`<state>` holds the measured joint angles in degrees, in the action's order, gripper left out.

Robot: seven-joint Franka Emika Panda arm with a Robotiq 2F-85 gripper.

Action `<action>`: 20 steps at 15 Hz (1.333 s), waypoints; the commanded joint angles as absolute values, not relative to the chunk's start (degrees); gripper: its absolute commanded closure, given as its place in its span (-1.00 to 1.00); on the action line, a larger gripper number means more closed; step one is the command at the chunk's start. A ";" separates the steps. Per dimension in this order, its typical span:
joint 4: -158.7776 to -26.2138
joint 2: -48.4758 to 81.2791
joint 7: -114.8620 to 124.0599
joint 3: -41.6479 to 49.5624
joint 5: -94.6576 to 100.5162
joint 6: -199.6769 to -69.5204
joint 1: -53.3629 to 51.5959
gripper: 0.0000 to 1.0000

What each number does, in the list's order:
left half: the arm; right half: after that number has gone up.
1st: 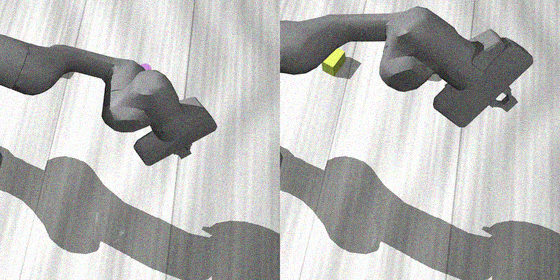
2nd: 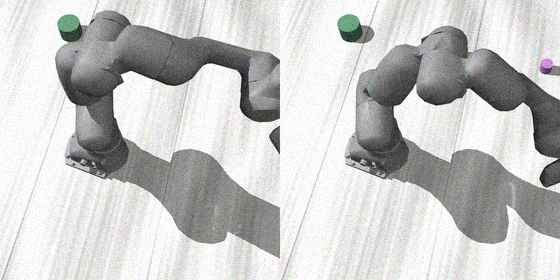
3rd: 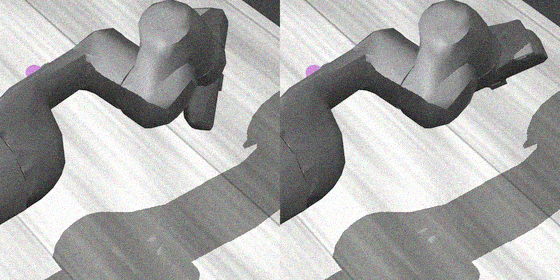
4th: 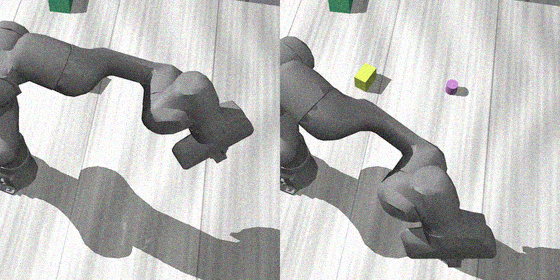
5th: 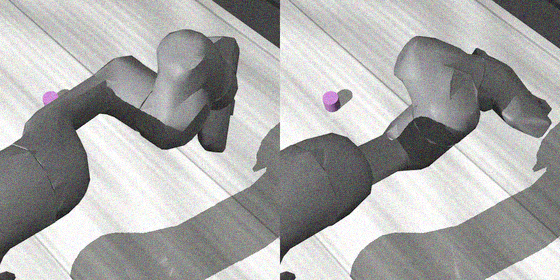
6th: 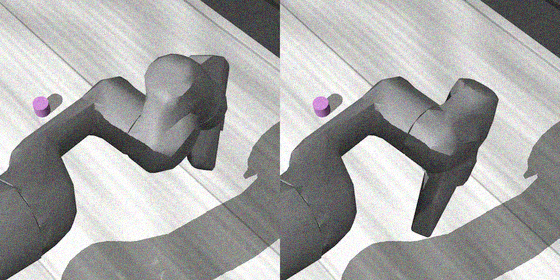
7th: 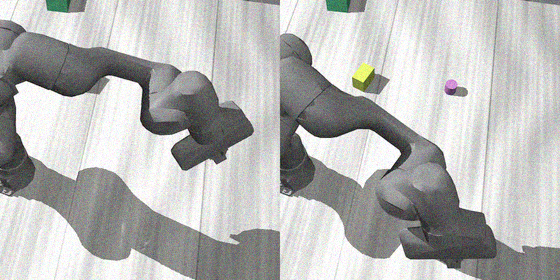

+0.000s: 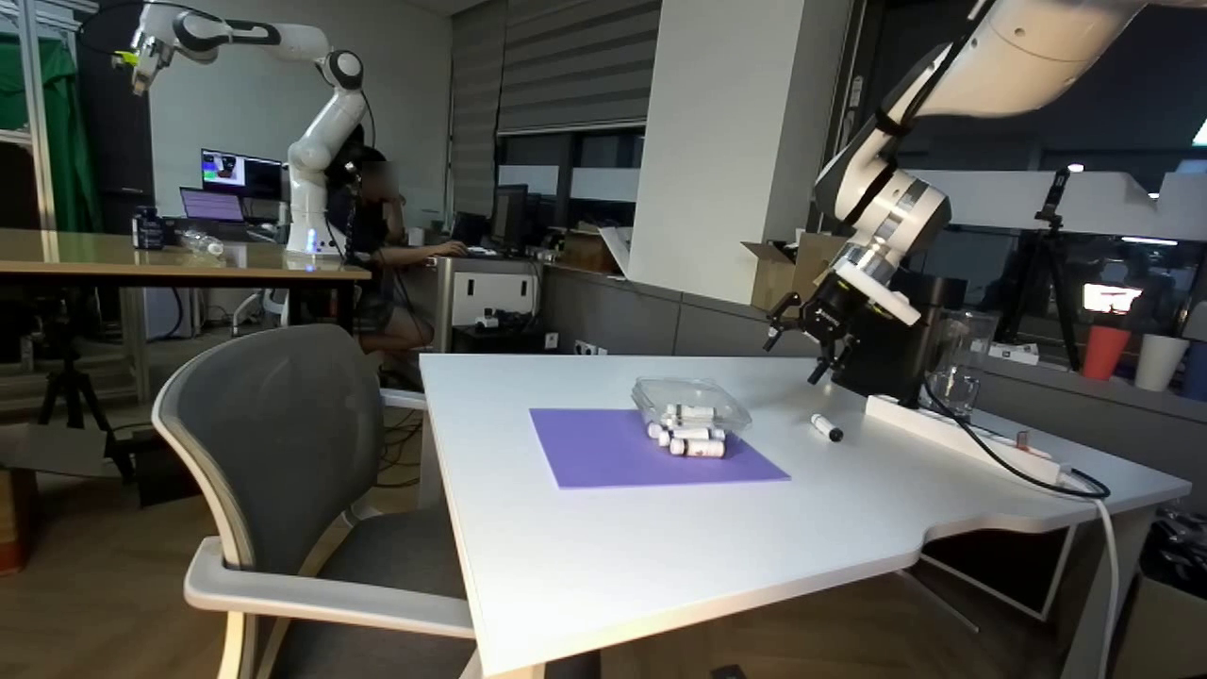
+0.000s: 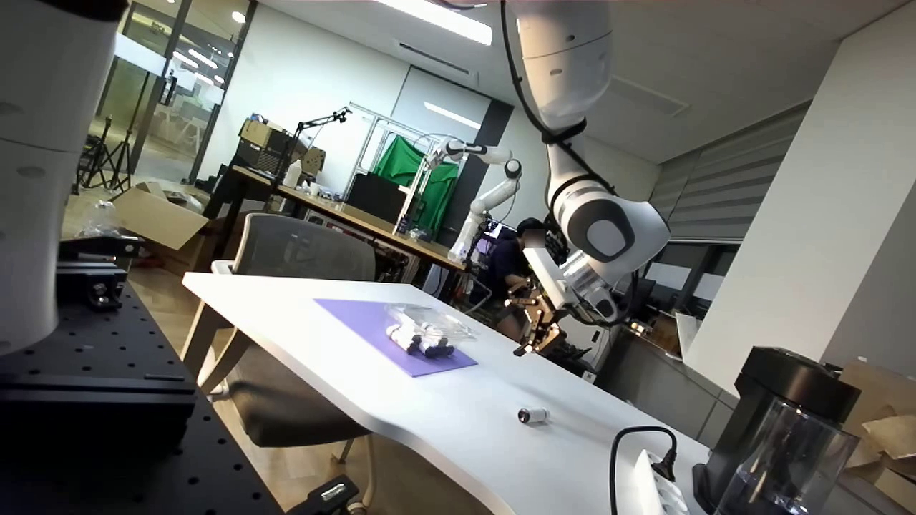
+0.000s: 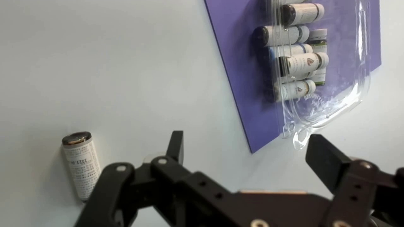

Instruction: Remove one object from the clear container and put back one object into the container then press down on the extension cable

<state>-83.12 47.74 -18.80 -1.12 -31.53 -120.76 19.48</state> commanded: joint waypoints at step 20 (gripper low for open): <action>-80.10 55.13 -57.91 -13.17 -32.88 -129.48 21.88 -1.00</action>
